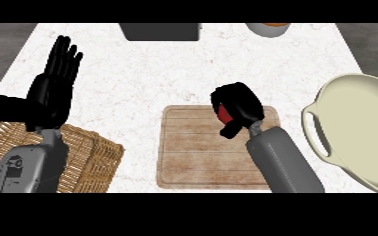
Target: Pick the tomato from the cutting board and place it in the pot
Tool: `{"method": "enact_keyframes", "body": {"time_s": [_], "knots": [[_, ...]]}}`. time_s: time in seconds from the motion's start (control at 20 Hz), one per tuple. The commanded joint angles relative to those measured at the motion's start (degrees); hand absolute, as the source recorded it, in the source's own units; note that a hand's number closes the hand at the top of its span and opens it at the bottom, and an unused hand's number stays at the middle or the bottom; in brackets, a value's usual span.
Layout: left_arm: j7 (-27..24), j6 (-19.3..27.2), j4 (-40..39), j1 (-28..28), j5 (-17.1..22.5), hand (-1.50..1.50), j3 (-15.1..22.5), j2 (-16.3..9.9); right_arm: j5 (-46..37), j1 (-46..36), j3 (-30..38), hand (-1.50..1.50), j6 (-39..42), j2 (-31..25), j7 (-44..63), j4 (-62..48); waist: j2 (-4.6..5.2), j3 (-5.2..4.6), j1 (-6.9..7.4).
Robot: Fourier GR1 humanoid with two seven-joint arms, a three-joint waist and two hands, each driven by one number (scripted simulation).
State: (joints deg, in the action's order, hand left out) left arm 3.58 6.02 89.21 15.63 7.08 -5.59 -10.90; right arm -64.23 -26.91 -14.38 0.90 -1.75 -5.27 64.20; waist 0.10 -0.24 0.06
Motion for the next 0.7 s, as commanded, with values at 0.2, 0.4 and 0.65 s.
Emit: {"method": "enact_keyframes", "body": {"time_s": [0.2,0.4,0.65], "knots": [[0.2,-0.2,0.8,1.3,0.1,0.0,0.2,-0.2,-4.5,-10.1,20.0,1.5,-9.5,-1.2,34.4,-4.6,1.0,0.01,0.45],[-0.6,-0.6,0.6,0.8,-0.1,0.0,0.8,0.1,-14.6,-16.0,22.8,1.5,-14.1,-3.9,51.9,-6.9,1.08,-0.24,2.56],[0.2,-0.5,-0.2,3.0,-0.3,0.0,1.5,0.5,-28.8,-24.6,22.9,1.5,-17.3,-5.8,71.8,-9.7,1.01,-0.1,3.27]]}}
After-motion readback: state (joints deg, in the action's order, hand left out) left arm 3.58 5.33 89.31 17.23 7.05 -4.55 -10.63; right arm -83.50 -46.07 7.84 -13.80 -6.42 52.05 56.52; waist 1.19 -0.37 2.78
